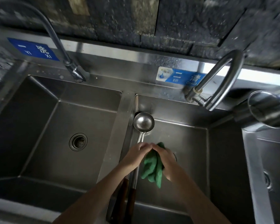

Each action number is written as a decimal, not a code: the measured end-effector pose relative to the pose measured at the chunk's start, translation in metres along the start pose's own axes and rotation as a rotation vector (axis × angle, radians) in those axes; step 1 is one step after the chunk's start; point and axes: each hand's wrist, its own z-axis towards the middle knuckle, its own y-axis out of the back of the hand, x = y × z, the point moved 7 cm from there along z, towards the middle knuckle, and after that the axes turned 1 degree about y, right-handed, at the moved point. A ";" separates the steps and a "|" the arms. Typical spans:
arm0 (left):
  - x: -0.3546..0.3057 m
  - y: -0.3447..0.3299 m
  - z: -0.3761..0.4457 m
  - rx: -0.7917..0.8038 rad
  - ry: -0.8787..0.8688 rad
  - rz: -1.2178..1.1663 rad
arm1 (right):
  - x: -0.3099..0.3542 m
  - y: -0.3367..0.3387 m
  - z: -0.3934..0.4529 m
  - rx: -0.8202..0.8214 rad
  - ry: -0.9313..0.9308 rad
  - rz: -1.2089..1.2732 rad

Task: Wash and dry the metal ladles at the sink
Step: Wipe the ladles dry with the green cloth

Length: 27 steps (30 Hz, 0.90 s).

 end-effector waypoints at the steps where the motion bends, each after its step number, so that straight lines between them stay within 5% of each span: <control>1: -0.005 -0.001 -0.008 0.051 -0.019 -0.095 | 0.010 -0.001 -0.009 0.024 0.019 0.048; 7: -0.047 -0.002 -0.064 0.214 -0.149 -0.140 | 0.063 -0.014 -0.064 0.157 0.114 0.205; 12: -0.090 0.018 -0.107 0.036 -0.357 -0.046 | 0.099 -0.029 -0.116 0.388 0.275 0.171; 18: -0.113 0.047 -0.152 -0.223 -0.552 0.073 | 0.119 -0.033 -0.144 0.393 0.467 -0.050; 27: -0.128 0.088 -0.211 -0.278 -0.605 -0.134 | 0.132 -0.020 -0.185 0.424 0.589 -0.126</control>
